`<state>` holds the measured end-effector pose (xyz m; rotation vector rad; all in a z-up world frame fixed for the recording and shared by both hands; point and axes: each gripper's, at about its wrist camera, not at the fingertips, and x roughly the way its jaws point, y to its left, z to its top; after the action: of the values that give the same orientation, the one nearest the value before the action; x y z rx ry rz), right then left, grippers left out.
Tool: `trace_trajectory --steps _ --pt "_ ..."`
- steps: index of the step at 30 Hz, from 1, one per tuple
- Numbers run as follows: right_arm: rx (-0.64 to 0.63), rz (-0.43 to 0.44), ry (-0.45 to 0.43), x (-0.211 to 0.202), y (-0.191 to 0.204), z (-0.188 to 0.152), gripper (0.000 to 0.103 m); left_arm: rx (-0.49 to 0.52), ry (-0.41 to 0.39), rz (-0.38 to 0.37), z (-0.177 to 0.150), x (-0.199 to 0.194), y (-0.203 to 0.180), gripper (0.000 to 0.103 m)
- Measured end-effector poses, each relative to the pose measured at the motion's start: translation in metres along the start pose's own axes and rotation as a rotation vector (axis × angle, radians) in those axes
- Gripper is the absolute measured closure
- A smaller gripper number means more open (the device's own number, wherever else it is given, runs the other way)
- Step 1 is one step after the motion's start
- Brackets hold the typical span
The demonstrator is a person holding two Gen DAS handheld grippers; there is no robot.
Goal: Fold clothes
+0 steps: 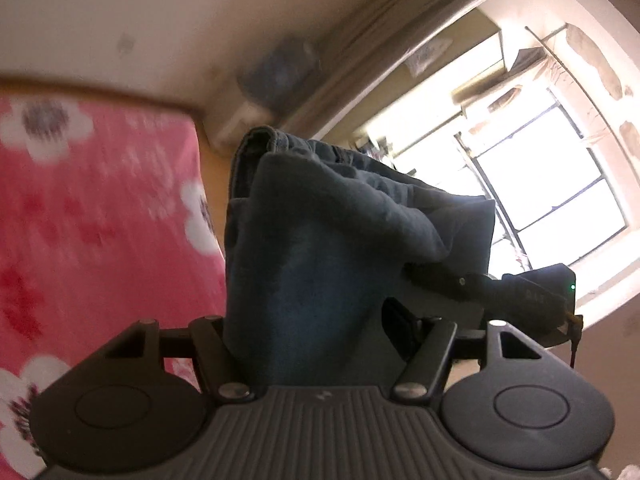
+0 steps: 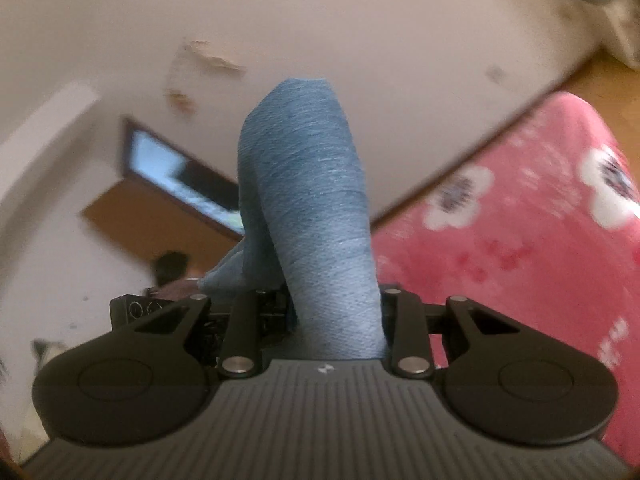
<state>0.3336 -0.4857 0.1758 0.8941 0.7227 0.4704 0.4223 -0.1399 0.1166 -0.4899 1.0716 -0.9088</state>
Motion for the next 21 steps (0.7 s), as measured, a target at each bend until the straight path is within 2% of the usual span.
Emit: trace_trajectory --steps 5,7,11,15,21 --pt "0.107 -0.159 0.041 0.039 -0.019 -0.004 0.077 -0.123 0.131 -0.058 0.017 0.036 0.078 0.036" --pt "0.154 -0.203 0.063 0.066 -0.03 -0.001 0.077 -0.149 0.154 -0.049 0.03 0.047 0.107 0.036" --pt "0.18 -0.241 0.096 0.131 -0.05 0.013 0.077 -0.185 0.135 -0.006 0.057 0.067 0.156 0.036" --pt "0.148 -0.231 0.142 0.19 -0.085 0.046 0.078 -0.245 0.111 0.047 0.089 0.103 0.207 0.037" --pt "0.102 -0.182 0.215 0.291 -0.176 0.12 0.078 -0.31 0.037 0.176 0.153 0.174 0.27 0.038"
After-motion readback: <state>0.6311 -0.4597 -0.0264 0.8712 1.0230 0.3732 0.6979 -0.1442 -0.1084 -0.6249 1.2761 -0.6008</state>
